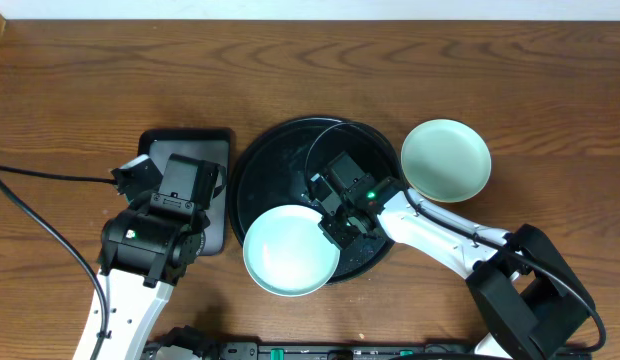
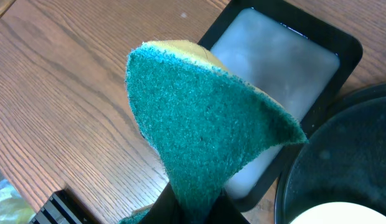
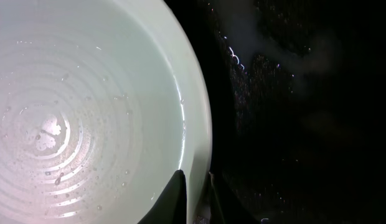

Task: Clean dirty plates on tray and stack at the side
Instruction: 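Grip the plate rim with the right gripper and slide it to tray center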

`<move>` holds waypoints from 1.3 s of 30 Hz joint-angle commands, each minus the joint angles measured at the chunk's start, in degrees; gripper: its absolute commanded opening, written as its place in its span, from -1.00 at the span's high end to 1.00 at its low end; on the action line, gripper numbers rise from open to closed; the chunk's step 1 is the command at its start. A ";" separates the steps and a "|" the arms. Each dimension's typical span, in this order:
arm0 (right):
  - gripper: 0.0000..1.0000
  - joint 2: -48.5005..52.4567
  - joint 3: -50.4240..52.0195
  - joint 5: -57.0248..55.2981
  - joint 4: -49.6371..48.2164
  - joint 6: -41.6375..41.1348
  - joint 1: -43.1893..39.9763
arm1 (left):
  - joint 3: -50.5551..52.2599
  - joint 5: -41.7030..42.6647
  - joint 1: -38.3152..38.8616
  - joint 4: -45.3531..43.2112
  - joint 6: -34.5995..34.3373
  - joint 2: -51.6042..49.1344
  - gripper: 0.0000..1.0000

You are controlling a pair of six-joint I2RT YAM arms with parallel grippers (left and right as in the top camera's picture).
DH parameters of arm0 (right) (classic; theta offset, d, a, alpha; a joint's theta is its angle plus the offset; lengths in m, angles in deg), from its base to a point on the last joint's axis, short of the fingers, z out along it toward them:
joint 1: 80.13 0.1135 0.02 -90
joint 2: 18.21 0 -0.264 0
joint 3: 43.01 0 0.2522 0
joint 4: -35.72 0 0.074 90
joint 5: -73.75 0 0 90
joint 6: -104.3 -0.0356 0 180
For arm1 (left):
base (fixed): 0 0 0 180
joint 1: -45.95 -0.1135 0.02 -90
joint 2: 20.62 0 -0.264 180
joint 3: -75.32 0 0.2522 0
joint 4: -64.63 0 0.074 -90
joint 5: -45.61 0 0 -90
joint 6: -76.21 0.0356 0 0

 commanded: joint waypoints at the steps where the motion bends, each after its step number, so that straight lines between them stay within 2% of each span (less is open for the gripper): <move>1: 0.78 0.50 0.44 0.24 -0.09 -1.27 0.79 | 0.57 -0.33 -0.24 0.15 0.52 -0.15 0.84; 8: 0.70 0.52 0.46 0.24 -0.11 -1.27 0.79 | 0.57 -0.37 -0.24 -0.55 0.57 -0.15 0.85; 19: 0.70 0.52 0.48 0.22 -0.13 -1.25 0.79 | 0.87 -0.35 -0.24 -9.90 9.68 -0.35 0.85; 26: 0.68 0.52 0.48 0.22 -0.15 -1.25 0.79 | 0.90 -0.37 -0.26 -16.11 15.50 -5.11 0.85; 31: 0.68 0.52 0.48 0.22 -0.09 -1.25 0.79 | 0.90 -0.35 -0.26 -16.17 15.74 -8.70 0.84; 34: 0.59 0.52 0.48 0.22 -0.07 -1.25 0.79 | 0.90 -0.33 -0.26 -15.69 15.72 -9.92 0.85; 39: 0.57 0.52 0.50 0.24 -0.07 -1.27 0.79 | 0.90 0.44 -0.20 -14.40 15.72 -9.90 0.85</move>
